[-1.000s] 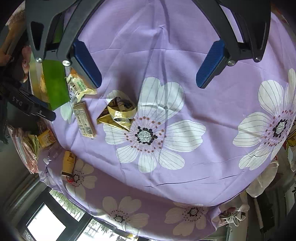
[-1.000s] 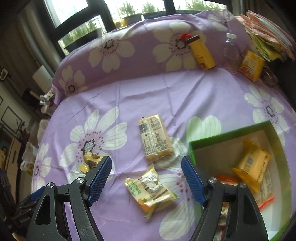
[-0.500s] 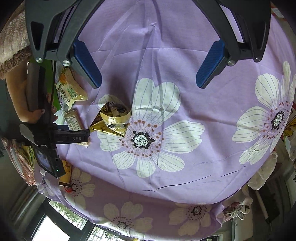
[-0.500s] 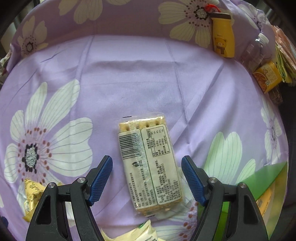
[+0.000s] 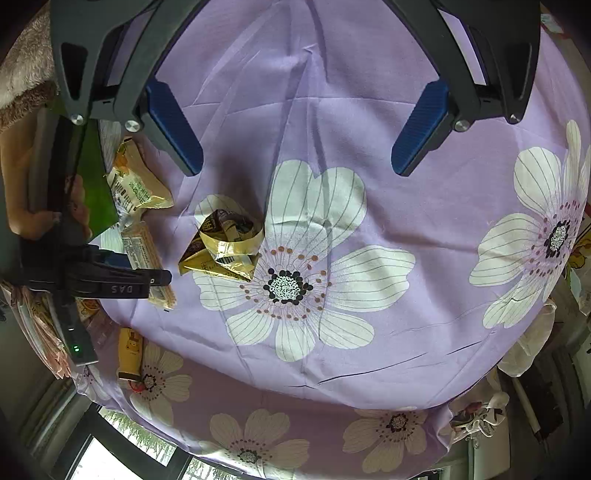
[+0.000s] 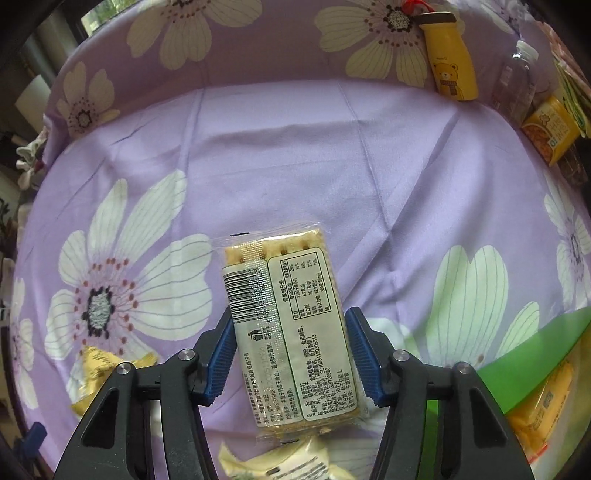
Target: Organize snacks
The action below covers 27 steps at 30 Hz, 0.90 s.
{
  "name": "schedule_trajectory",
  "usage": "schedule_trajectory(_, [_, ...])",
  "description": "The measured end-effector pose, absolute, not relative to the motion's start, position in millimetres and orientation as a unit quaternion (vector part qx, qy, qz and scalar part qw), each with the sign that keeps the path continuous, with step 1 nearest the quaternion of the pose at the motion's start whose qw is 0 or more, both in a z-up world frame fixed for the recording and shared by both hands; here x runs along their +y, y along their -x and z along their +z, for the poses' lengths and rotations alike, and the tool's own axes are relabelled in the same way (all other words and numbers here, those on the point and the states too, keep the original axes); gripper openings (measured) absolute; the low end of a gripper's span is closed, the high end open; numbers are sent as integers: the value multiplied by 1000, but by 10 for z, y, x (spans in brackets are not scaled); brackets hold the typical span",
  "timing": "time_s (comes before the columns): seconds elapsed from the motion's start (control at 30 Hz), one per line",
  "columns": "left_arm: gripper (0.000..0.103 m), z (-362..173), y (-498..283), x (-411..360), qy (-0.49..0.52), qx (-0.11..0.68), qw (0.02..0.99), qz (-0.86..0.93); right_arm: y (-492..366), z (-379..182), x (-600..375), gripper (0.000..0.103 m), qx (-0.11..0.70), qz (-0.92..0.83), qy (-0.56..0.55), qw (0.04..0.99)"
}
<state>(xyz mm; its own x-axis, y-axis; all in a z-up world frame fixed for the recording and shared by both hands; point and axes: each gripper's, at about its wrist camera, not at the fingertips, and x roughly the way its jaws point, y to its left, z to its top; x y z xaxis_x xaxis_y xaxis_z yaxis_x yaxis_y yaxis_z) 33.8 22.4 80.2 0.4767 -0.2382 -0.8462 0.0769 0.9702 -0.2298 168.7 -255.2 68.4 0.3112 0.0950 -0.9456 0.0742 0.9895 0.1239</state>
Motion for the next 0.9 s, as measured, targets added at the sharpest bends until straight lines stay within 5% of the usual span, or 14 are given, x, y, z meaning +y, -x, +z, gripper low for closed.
schedule_trajectory(0.33, [102,770,-307,189,78,509,853,-91,-686,1312,-2387,59,566,103,-124,809])
schedule_trajectory(0.9, [97,630,-243,119,93,539,832,-94,-180,653,-2159,60,638,94,-167,746])
